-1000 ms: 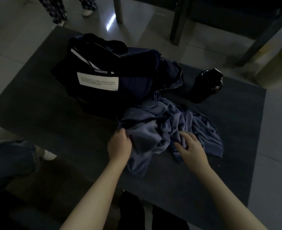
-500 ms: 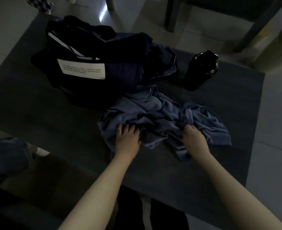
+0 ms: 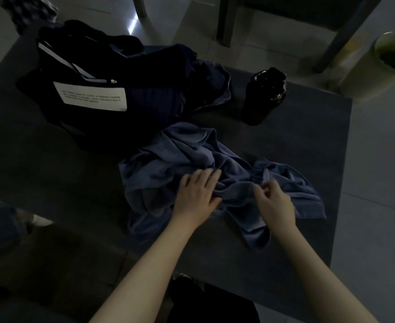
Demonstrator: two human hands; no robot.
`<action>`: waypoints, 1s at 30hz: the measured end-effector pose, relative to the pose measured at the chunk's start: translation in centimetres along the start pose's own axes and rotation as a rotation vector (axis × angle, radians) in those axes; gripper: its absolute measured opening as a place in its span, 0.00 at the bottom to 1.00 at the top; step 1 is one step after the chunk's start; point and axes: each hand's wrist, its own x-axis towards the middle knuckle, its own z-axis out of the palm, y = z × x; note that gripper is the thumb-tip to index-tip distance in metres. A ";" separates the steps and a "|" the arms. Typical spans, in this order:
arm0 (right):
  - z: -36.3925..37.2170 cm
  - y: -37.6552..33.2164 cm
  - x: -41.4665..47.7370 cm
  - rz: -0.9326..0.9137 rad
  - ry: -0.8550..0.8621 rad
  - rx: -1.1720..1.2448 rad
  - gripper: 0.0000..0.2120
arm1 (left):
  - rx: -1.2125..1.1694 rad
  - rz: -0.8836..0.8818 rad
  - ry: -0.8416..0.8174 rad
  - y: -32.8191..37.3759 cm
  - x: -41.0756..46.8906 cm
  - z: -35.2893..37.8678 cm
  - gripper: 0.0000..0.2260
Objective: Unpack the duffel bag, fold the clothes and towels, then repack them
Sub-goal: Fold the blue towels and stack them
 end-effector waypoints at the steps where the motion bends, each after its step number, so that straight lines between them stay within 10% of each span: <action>1: 0.1 -0.7 0.2 -0.025 -0.035 0.018 0.13 | -0.054 0.045 -0.075 0.6 0.1 0.3 0.32; 7: -0.7 -0.9 0.5 -0.091 -0.035 -0.012 0.10 | -0.070 -0.003 -0.145 0.3 -0.8 0.4 0.07; 17: 1.3 -4.1 5.0 -0.269 -0.051 -0.395 0.22 | -0.058 -0.306 0.277 -6.9 -3.1 -4.5 0.08; 20: 3.1 -5.1 6.2 -0.269 -0.142 -0.573 0.26 | -0.190 -0.217 0.143 -4.6 -3.1 -3.5 0.19; 24: 4.1 -4.8 7.1 -0.267 -0.101 -0.579 0.06 | -0.032 -0.281 -0.409 -1.9 -2.8 -1.8 0.25; 30: -0.3 -3.1 7.3 -0.207 0.004 -0.370 0.07 | 0.127 -0.435 -0.232 -5.9 -3.0 -2.3 0.10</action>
